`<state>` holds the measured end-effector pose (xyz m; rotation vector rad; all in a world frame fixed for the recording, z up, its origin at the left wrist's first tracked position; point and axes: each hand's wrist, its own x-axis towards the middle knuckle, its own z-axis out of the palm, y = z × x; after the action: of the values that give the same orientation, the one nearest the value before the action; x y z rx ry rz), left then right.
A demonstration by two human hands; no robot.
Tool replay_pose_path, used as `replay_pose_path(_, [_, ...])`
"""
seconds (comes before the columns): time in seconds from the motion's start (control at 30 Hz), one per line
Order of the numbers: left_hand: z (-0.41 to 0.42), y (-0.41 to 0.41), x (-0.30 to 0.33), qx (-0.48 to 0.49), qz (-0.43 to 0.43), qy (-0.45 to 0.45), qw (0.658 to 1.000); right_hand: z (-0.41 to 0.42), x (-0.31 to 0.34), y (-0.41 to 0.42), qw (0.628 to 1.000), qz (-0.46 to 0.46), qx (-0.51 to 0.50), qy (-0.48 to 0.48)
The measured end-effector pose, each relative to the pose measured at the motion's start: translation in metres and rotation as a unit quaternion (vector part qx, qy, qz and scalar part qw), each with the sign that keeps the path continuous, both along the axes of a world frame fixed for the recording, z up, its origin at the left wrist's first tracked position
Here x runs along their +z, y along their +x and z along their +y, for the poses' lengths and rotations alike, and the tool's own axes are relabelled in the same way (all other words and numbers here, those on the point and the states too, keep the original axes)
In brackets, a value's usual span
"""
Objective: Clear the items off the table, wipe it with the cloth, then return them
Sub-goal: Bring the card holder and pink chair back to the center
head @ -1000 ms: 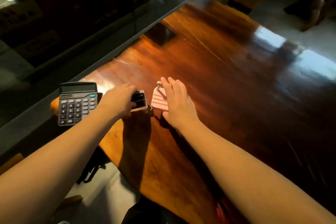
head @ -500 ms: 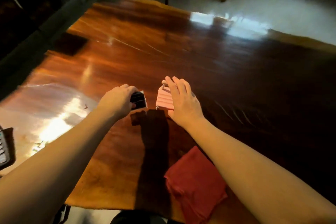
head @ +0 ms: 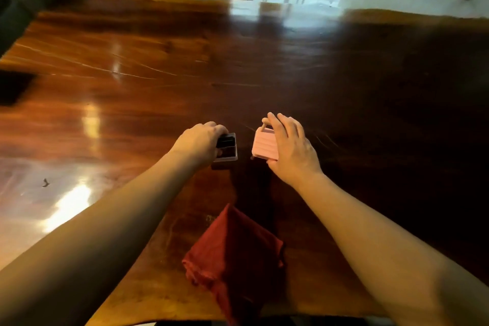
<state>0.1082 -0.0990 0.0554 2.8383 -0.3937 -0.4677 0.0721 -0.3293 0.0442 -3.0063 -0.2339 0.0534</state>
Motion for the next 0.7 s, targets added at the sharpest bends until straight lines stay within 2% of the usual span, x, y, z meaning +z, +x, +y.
replay_pose_path(0.4, [-0.099, 0.010, -0.024, -0.078, 0.011, -0.014, 0.997, -0.083, -0.016, -0.010, 0.999, 0.030, -0.028, 0.004])
replay_pose_path(0.7, [-0.125, 0.006, -0.043, -0.097, -0.014, -0.003, 0.995, -0.105, -0.021, -0.012, 0.999, 0.041, -0.015, -0.005])
